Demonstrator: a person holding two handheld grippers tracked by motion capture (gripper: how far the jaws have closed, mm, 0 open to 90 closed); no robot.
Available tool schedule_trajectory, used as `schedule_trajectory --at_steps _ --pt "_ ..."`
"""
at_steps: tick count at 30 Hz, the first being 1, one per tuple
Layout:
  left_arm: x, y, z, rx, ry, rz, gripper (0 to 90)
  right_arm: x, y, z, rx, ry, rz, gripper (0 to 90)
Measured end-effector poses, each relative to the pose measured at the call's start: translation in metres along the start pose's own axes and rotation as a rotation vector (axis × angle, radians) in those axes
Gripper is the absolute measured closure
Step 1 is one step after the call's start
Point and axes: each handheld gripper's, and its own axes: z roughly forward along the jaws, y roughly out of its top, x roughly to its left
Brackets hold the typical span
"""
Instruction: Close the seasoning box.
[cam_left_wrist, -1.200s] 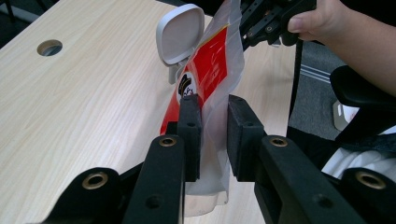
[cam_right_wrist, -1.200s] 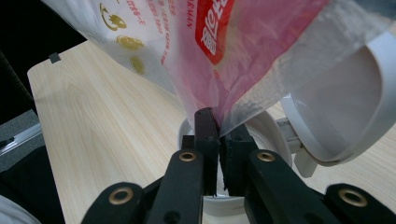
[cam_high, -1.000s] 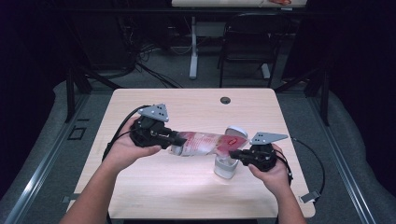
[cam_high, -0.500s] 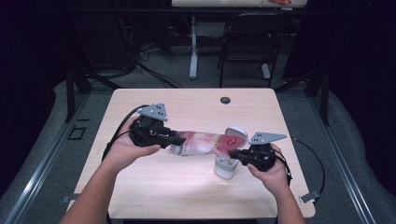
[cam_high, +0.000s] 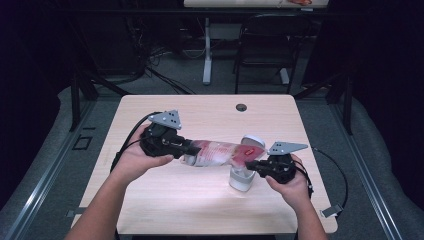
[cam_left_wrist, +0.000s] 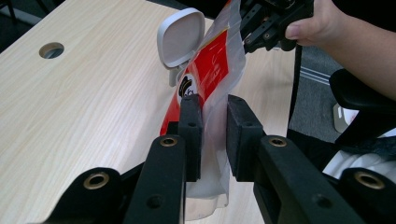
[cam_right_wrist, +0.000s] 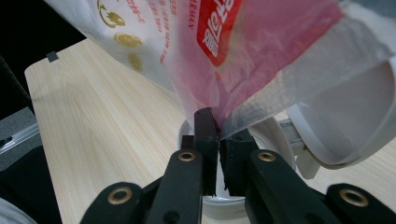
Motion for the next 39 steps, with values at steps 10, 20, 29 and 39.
schedule_trajectory --at_steps 10,20,29,39 --pt "0.0005 0.0009 0.0007 -0.006 -0.002 -0.005 78.1 0.0003 -0.0003 -0.0015 0.001 0.0 0.001 86.0" --pt "0.0015 0.002 0.0009 -0.004 -0.006 -0.008 78.2 -0.0016 -0.0012 -0.0015 -0.002 0.007 0.006 85.9" --pt "0.003 0.0022 0.0015 -0.011 -0.007 -0.015 78.0 -0.0023 -0.0014 -0.0013 -0.004 0.008 0.008 85.9" --pt "0.0049 0.003 0.0025 -0.016 -0.006 -0.022 77.9 -0.0043 -0.0018 -0.0003 -0.012 0.005 0.013 85.8"
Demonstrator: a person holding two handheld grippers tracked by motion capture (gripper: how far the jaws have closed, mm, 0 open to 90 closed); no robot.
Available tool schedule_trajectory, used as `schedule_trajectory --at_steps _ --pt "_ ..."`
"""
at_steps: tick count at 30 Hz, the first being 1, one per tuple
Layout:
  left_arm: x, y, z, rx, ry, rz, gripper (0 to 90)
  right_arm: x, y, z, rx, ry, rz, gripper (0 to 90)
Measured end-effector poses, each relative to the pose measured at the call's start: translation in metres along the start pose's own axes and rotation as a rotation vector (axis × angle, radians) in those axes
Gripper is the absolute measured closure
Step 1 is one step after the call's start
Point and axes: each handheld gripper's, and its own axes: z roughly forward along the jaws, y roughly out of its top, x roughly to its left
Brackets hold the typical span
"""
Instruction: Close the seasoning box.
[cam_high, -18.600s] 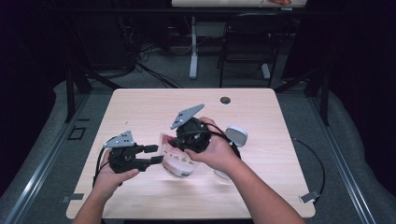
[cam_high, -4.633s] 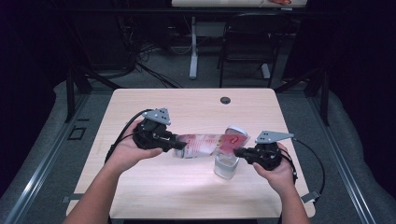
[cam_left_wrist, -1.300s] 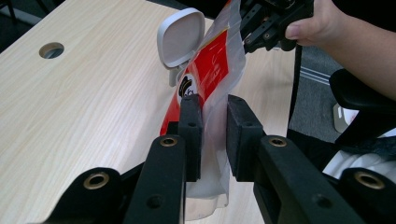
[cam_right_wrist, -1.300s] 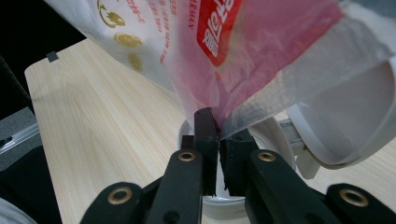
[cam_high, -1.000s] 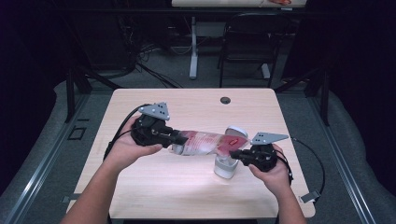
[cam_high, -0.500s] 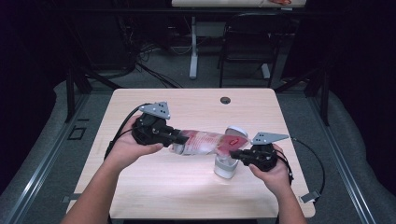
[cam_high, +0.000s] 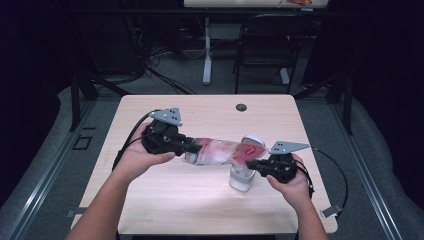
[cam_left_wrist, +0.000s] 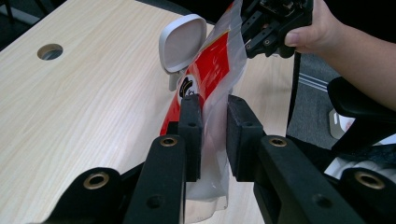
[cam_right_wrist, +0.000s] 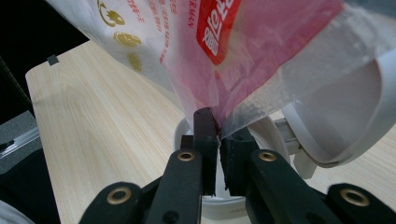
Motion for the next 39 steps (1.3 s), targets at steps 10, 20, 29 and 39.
schedule_trajectory --at_steps 10,20,29,39 --pt "0.0001 0.0019 0.0013 0.004 -0.001 0.003 77.9 -0.0019 -0.0005 0.0013 -0.01 -0.013 0.011 85.2" --pt "-0.0001 0.0035 0.0022 0.004 -0.001 0.002 78.0 -0.003 -0.0009 0.0025 -0.009 -0.018 0.013 85.0" --pt "0.0002 0.0036 0.0026 0.001 -0.003 -0.001 78.0 -0.0033 -0.0009 0.0027 -0.009 -0.017 0.015 84.9" --pt "0.0 0.0042 0.0025 0.005 -0.005 0.003 78.1 -0.0031 -0.0009 0.0029 -0.003 -0.015 0.013 84.9"
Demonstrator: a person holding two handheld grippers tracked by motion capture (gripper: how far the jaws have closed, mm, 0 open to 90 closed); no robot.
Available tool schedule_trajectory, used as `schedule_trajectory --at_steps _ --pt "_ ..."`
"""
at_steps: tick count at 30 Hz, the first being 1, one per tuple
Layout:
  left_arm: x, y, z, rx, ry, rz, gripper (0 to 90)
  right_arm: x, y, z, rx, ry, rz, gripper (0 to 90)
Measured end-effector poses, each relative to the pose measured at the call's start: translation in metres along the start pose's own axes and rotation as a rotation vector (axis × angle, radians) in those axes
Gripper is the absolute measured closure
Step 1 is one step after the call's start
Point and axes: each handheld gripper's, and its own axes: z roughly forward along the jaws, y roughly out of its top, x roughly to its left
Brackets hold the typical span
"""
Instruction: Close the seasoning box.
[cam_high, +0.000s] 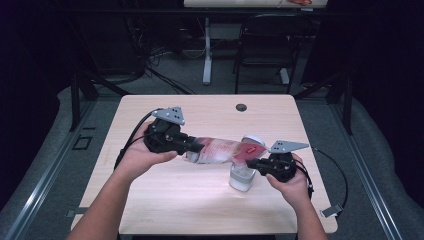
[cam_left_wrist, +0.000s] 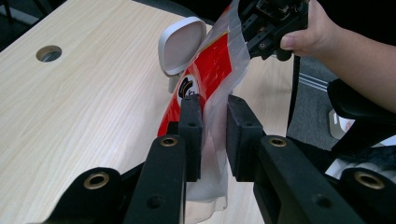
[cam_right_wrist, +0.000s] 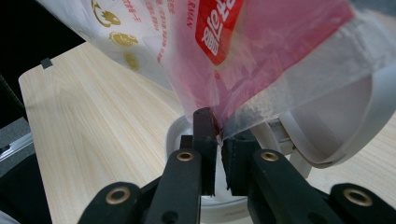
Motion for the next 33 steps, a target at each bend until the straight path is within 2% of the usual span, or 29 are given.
schedule_trajectory --at_steps 33 --pt "0.0009 0.0001 0.0 -0.003 -0.006 -0.005 78.2 0.0 -0.0004 0.0 0.0 0.001 0.003 84.6"
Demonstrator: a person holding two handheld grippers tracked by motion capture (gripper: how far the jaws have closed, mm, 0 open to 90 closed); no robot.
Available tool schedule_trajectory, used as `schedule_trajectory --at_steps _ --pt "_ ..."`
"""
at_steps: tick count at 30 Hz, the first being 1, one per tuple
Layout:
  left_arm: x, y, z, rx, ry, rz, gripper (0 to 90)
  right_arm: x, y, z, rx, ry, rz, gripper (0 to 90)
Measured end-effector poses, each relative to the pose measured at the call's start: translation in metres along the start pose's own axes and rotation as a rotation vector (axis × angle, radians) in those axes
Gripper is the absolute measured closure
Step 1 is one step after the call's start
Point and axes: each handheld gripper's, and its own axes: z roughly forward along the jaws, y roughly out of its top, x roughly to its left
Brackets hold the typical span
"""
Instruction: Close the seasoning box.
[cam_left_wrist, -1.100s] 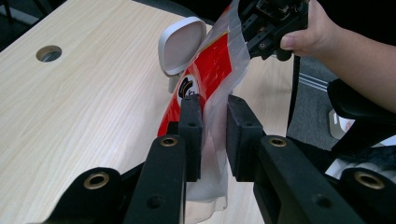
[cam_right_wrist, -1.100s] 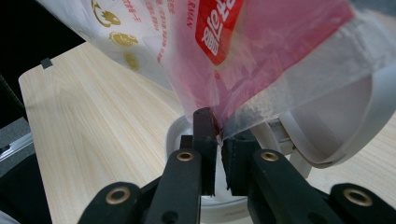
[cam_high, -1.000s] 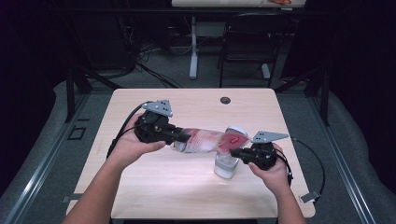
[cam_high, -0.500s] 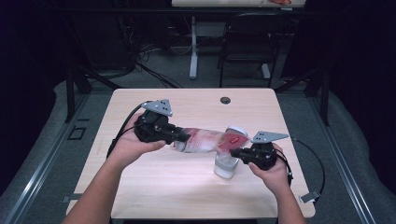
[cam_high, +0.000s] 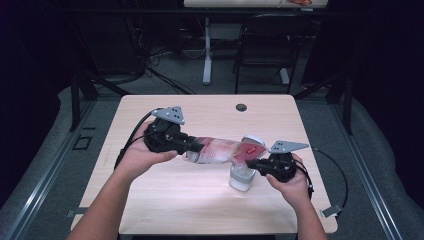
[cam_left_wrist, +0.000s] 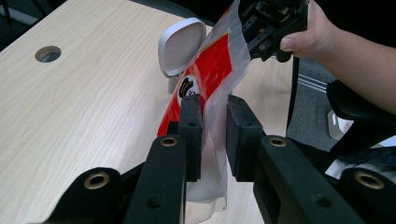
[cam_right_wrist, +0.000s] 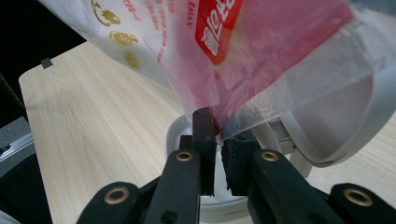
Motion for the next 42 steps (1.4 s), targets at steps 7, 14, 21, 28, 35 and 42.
schedule_trajectory --at_steps 7,14,21,28,35,42 --pt "-0.0002 0.0 0.0004 -0.005 0.0 -0.001 78.1 0.0003 -0.0003 0.0003 -0.003 0.0 0.003 84.6" --pt "-0.0002 0.0002 0.0005 -0.006 0.0 -0.004 78.1 0.0002 -0.0003 0.0004 -0.003 0.0 0.003 84.5" --pt "-0.0002 0.0004 0.0004 -0.004 0.0 -0.001 78.1 0.0002 -0.0004 0.0004 -0.002 0.0 0.004 84.4" --pt "-0.0003 0.0011 0.0006 -0.004 0.0 -0.001 78.1 -0.0001 -0.0004 0.0002 0.001 0.0 0.001 84.5" --pt "-0.0006 0.0025 0.0009 -0.001 0.0 0.004 78.1 -0.0003 -0.0007 0.0002 0.002 0.0 0.002 84.4" --pt "-0.0008 0.0028 0.0011 -0.003 0.0 0.002 78.1 -0.0002 -0.0006 0.0002 0.003 -0.002 0.001 84.4"
